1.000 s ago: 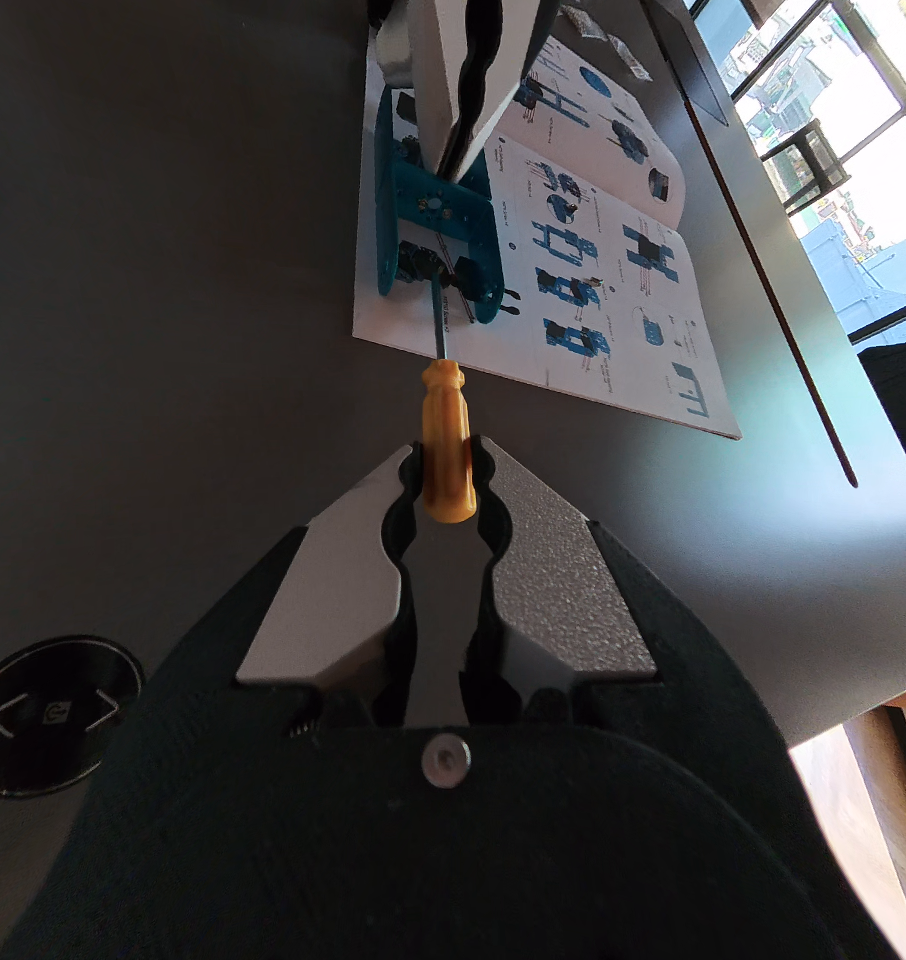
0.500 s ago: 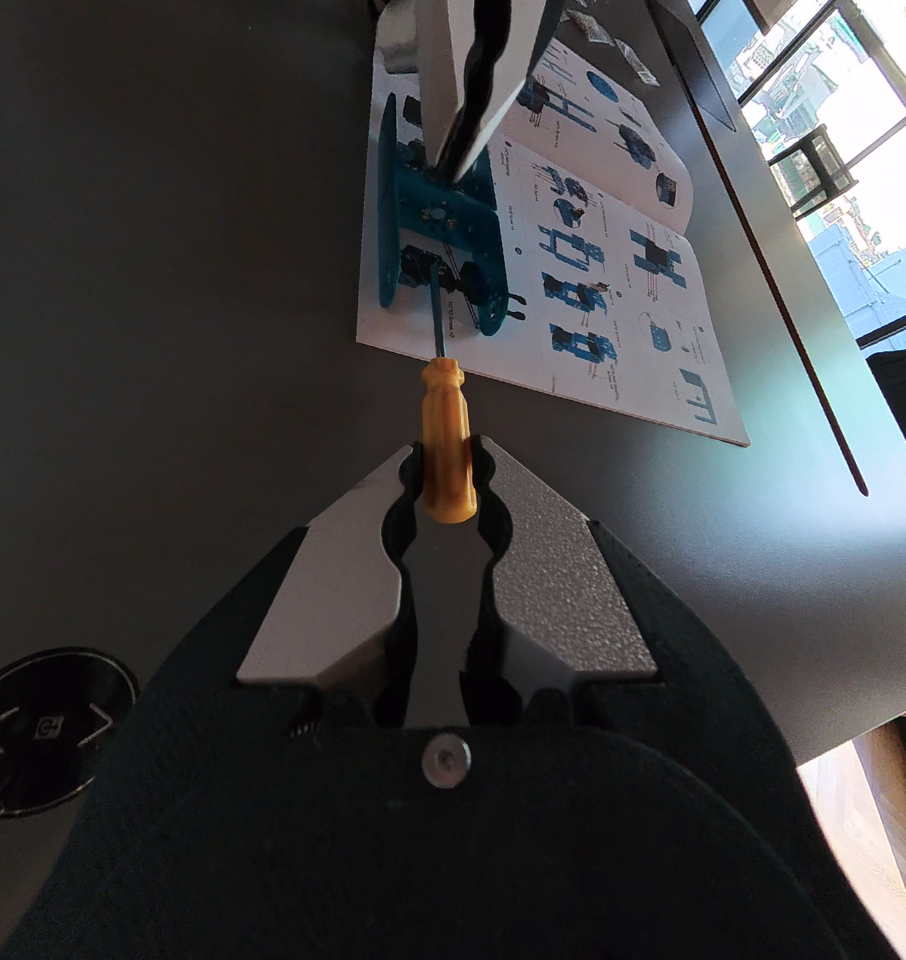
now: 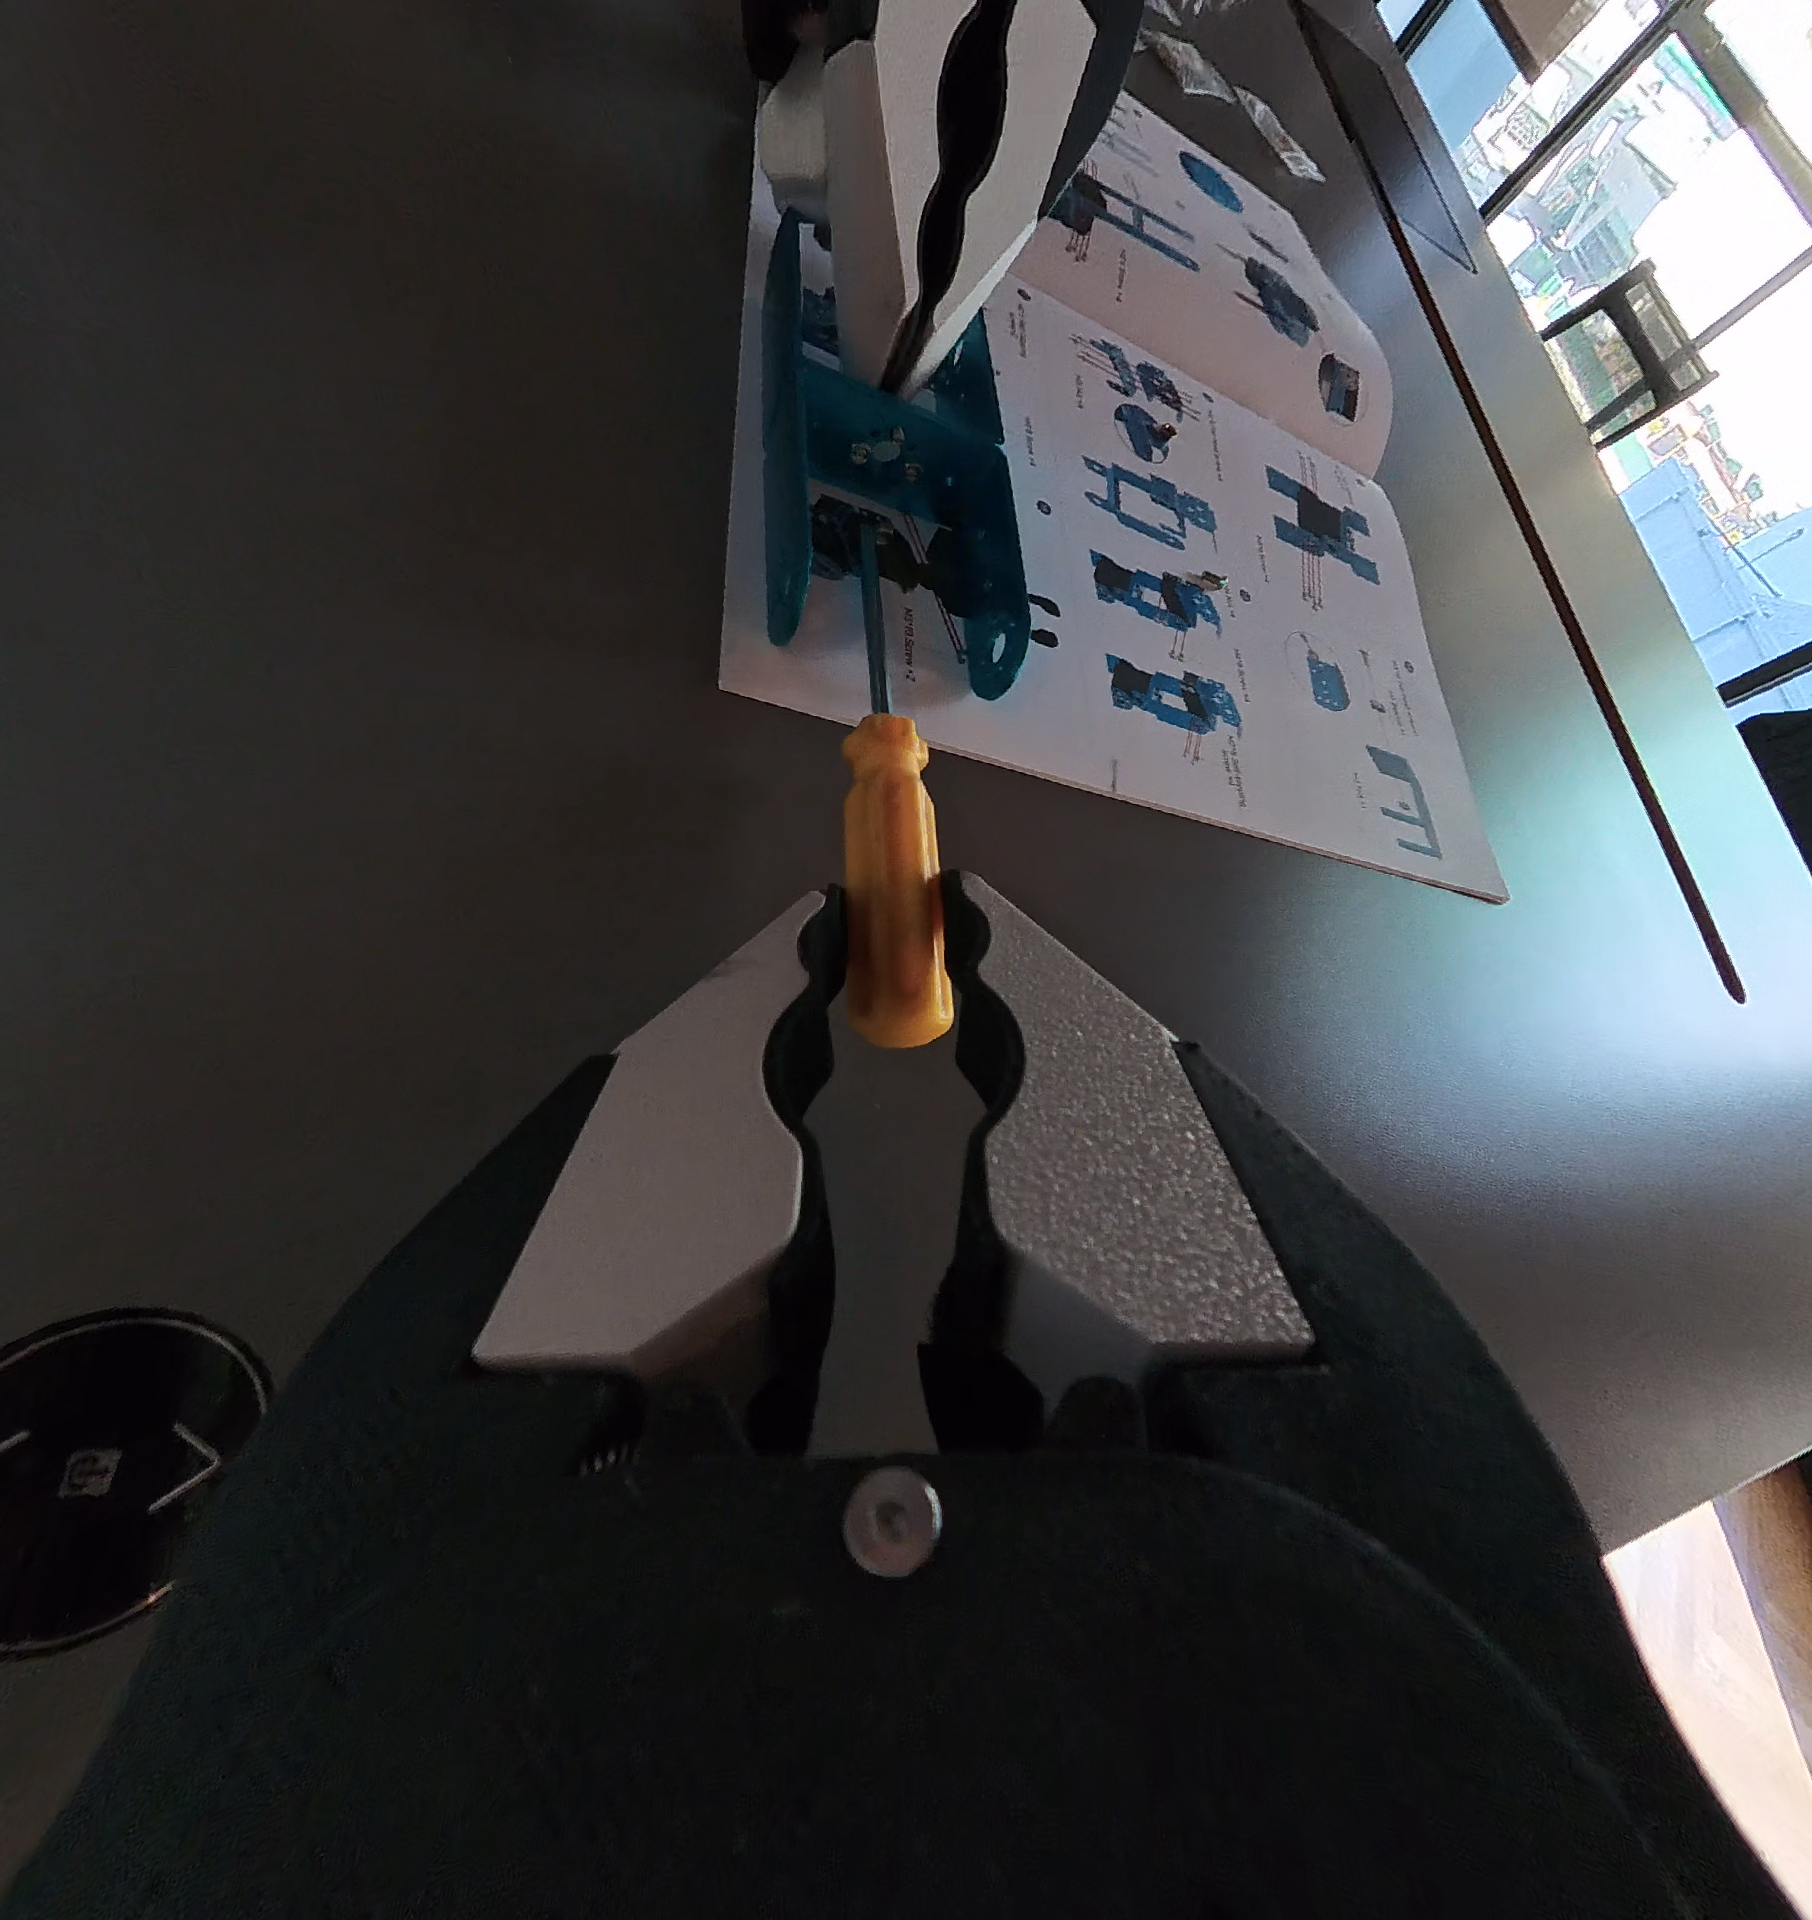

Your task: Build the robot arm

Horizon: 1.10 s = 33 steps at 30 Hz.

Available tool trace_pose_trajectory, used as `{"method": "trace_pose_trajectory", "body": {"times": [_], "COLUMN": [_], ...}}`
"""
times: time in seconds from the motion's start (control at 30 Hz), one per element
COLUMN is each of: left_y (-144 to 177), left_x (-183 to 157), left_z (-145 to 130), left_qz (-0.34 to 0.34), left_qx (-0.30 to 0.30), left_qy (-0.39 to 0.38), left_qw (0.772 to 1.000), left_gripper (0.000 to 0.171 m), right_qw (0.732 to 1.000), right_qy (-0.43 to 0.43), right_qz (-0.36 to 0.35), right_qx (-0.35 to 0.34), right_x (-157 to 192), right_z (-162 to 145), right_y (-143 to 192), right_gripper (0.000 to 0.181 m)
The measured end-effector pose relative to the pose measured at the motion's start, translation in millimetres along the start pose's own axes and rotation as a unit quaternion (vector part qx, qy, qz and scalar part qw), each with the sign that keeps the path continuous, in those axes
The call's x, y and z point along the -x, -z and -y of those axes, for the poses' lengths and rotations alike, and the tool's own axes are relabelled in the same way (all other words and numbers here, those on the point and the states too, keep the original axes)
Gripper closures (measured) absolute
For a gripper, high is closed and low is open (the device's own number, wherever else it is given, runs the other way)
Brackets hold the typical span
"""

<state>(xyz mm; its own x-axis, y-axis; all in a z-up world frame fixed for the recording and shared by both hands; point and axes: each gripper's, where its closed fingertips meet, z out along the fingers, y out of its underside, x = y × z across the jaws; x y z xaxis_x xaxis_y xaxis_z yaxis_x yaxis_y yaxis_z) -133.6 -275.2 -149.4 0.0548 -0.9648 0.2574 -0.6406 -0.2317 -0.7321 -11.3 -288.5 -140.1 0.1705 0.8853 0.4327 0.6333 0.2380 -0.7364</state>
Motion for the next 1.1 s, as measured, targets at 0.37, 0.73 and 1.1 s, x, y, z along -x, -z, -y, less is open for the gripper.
{"method": "trace_pose_trajectory", "body": {"times": [0.37, 0.73, 1.1], "left_y": [24, -5, -16], "left_x": [-16, -22, -26], "left_z": [28, 32, 48], "left_qz": [0.047, 0.157, 0.23], "left_qx": [-0.1, -0.056, -0.045], "left_qy": [0.094, 0.016, -0.066], "left_qw": [0.989, 0.986, 0.97], "left_gripper": [0.146, 0.145, 0.146], "right_qw": [0.999, 0.99, 0.975], "right_qy": [-0.006, -0.043, -0.069], "right_qz": [-0.005, 0.052, 0.096], "right_qx": [-0.051, -0.121, -0.186], "right_x": [-2, -12, -25], "right_z": [8, 24, 61], "right_y": [13, 26, 58], "right_gripper": [0.164, 0.165, 0.166]}}
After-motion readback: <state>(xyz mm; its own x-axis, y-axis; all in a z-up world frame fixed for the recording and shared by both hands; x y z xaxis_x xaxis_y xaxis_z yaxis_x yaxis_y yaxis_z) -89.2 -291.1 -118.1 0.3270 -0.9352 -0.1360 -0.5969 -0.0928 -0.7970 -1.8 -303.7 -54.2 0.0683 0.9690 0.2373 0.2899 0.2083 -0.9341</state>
